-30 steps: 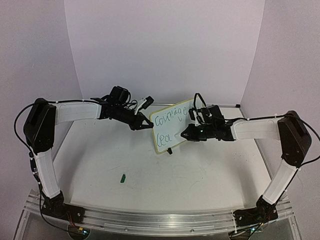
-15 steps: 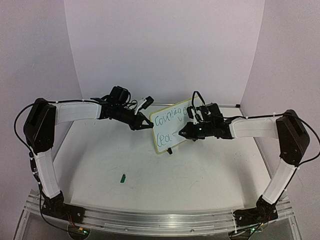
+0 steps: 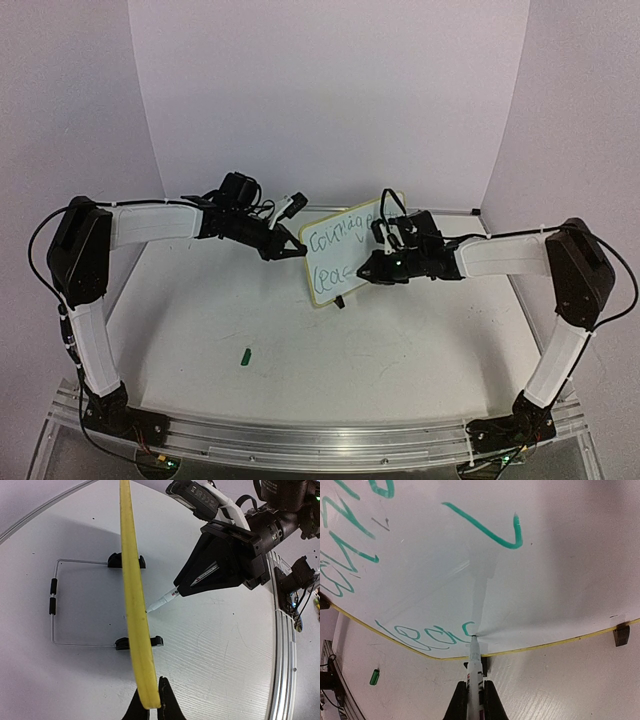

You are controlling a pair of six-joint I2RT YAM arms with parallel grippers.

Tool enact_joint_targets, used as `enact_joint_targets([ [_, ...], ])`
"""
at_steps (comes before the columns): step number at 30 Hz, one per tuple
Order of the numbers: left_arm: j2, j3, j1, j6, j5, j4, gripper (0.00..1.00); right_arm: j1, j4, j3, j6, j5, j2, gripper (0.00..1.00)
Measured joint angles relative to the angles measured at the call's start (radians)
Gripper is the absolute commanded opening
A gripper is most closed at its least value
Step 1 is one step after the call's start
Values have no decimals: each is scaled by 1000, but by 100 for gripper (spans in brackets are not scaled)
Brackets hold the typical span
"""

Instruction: Write a sentence on the whiteboard

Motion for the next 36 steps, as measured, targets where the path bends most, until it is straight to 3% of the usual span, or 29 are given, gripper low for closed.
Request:
enact_joint_targets([
  [36, 0, 0, 0, 0, 0, 0, 0, 0, -36, 67, 2, 60, -64, 0],
])
